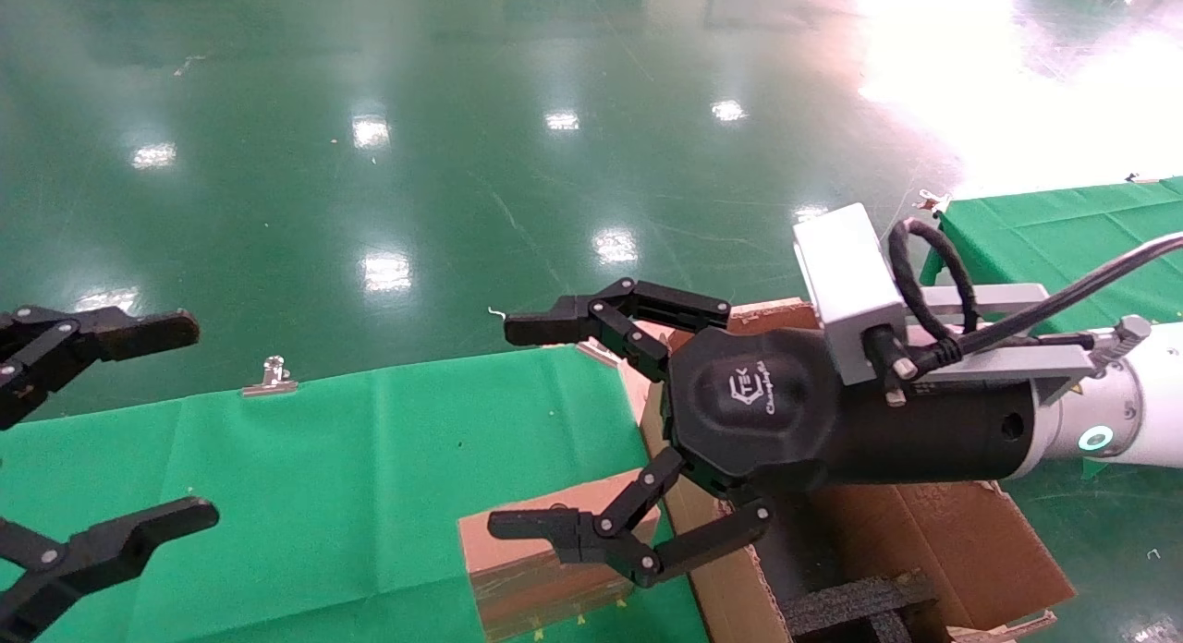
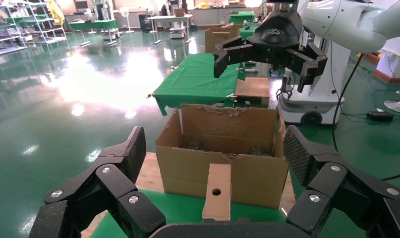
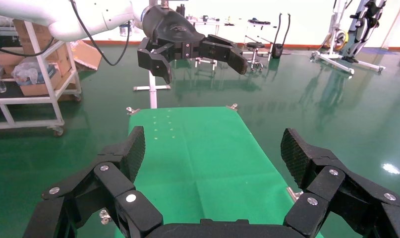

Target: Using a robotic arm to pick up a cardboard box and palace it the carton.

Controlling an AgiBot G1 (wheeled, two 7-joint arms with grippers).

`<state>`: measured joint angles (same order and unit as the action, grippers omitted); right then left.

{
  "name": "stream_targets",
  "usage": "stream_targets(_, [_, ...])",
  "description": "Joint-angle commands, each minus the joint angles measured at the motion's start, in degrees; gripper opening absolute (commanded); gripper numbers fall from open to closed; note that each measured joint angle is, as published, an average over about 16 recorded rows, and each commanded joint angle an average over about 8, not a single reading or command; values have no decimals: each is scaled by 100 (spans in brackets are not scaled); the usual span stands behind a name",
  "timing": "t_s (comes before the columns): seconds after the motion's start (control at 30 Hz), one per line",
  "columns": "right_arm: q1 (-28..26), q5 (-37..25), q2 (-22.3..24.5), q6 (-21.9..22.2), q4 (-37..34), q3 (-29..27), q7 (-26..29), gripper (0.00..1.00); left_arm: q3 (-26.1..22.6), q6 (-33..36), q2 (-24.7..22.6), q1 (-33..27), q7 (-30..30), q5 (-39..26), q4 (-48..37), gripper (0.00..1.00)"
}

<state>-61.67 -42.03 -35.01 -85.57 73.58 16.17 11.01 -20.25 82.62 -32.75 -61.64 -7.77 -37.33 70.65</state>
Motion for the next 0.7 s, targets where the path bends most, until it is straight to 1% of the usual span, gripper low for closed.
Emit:
stream_targets(0.03, [0, 0, 0, 0, 0, 0, 0, 100, 0, 0, 0, 0, 0, 0, 0, 100])
stream_targets(0.43, [0, 0, 0, 0, 0, 0, 0, 100, 0, 0, 0, 0, 0, 0, 0, 100])
stream_targets(0.47, [0, 0, 0, 0, 0, 0, 0, 100, 0, 0, 0, 0, 0, 0, 0, 98])
stream_targets(0.5, [0, 0, 0, 0, 0, 0, 0, 100, 0, 0, 0, 0, 0, 0, 0, 89])
stream_targets(0.7, [0, 0, 0, 0, 0, 0, 0, 100, 0, 0, 0, 0, 0, 0, 0, 14])
